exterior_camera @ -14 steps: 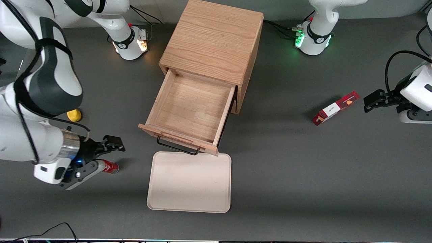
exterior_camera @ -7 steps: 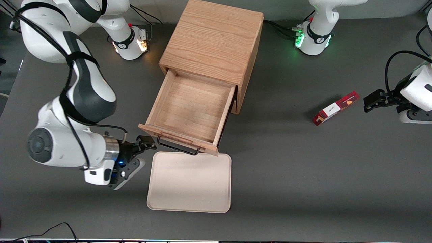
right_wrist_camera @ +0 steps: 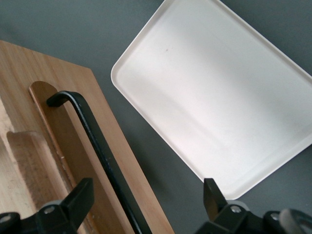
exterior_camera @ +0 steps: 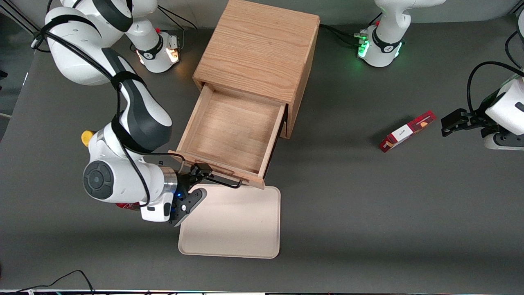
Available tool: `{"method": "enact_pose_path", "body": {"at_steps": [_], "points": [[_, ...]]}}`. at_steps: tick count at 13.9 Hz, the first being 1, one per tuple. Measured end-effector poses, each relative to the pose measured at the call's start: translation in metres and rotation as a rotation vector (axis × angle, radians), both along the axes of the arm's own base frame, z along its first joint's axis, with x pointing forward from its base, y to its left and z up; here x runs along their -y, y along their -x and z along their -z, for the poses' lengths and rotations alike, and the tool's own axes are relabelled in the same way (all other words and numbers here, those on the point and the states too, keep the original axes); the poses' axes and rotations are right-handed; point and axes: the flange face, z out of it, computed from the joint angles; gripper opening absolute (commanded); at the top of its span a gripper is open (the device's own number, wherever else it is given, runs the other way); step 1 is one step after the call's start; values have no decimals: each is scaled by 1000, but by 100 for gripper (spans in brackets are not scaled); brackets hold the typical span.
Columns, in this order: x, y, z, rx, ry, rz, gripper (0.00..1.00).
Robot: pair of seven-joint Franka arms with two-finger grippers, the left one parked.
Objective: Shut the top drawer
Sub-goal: 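Bring the right gripper to the front of the open drawer near its handle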
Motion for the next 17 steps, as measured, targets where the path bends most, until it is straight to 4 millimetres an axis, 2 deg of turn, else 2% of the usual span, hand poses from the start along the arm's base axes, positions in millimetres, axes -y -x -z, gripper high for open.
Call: {"method": "enact_pose_path", "body": {"at_steps": [10,17], "points": [[0,-3,31,-37,0,-10,100],[-3,-1,35,-46,1,-17,100]]}}
